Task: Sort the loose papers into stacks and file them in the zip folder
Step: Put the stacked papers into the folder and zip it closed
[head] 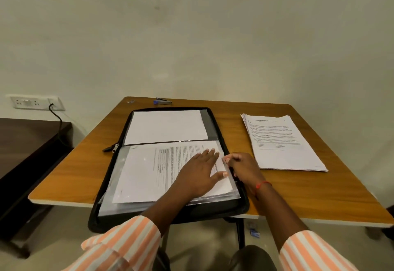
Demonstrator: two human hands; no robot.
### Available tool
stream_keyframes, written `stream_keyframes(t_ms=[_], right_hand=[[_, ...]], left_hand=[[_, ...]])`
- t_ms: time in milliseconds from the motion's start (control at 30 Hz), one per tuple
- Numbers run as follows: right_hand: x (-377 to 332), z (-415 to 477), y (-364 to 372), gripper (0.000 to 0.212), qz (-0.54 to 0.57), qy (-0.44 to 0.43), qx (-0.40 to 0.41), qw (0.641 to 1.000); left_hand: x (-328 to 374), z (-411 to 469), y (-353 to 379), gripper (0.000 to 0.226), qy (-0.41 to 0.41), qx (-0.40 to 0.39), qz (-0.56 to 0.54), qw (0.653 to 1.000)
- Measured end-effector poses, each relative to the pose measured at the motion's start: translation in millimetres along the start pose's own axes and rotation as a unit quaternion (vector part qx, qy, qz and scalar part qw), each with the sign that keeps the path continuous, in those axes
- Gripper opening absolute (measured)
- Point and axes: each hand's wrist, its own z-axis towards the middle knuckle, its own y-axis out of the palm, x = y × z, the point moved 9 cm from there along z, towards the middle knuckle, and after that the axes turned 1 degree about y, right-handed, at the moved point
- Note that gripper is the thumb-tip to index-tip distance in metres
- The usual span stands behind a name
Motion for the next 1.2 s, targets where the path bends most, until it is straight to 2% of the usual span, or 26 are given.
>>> stream_keyframes(t_ms=[233,400,500,600,833,900,967,1000,1033,1100,1133,1200], right_hand=[[-4.1,-6.5,9.7,0.027,-0.006,-0.009,-0.048,0.999],[-11.8,-12.5,12.9,0.032,-0.011,-0.007,-0.071,0.997],[-13.1,-12.9,15.6,0.035,0.005,0.02,-0.108,0.994],[-17.0,-7.6,22.5,0.032,-0.027,0.049,-0.136,0.989],[-27.7,-6.1,23.8,0.035,-0.016,0.05,-0.12,0.991],[-29.2,4.9,12.9,0.033,-0.084,0.01,-0.035,0.996],[-46.1,2.1,1.1,0.032,-0.157,-0.083,0.082,0.981],[-55.8,-3.5,5.5,0.035,-0.173,-0.144,0.094,0.97],[-64.7,-9.8,15.7,0.039,-0.186,-0.198,0.072,0.96],[-68.2,-17.5,40.3,0.048,-0.223,-0.245,-0.012,0.944],[-61.4,-18.1,50.6,0.053,-0.258,-0.245,-0.049,0.933],[-39.7,-16.2,62.9,0.062,-0.342,-0.214,-0.095,0.91]], left_hand=[[3.6,-1.2,-6.5,0.069,0.01,0.053,-0.01,0.998],[3.1,0.5,-4.4,0.066,0.001,0.047,-0.019,0.999],[2.0,1.5,0.6,0.065,-0.021,0.036,-0.064,0.997],[3.1,-1.4,-7.7,0.05,-0.03,0.061,-0.124,0.99],[-4.2,-11.3,-16.7,0.052,-0.045,0.076,-0.239,0.967],[-3.2,-11.0,-16.5,0.049,-0.049,0.073,-0.25,0.964],[-2.8,-8.7,-19.5,0.047,-0.053,0.081,-0.271,0.958],[-4.6,-8.4,-22.5,0.047,-0.059,0.09,-0.295,0.949],[-9.7,-8.3,-27.1,0.047,-0.073,0.108,-0.323,0.937],[-26.9,-10.6,-38.5,0.049,-0.106,0.15,-0.341,0.922],[-35.4,-13.5,-44.7,0.048,-0.125,0.161,-0.314,0.927],[-55.7,-22.3,-52.3,0.047,-0.16,0.154,-0.177,0.959]])
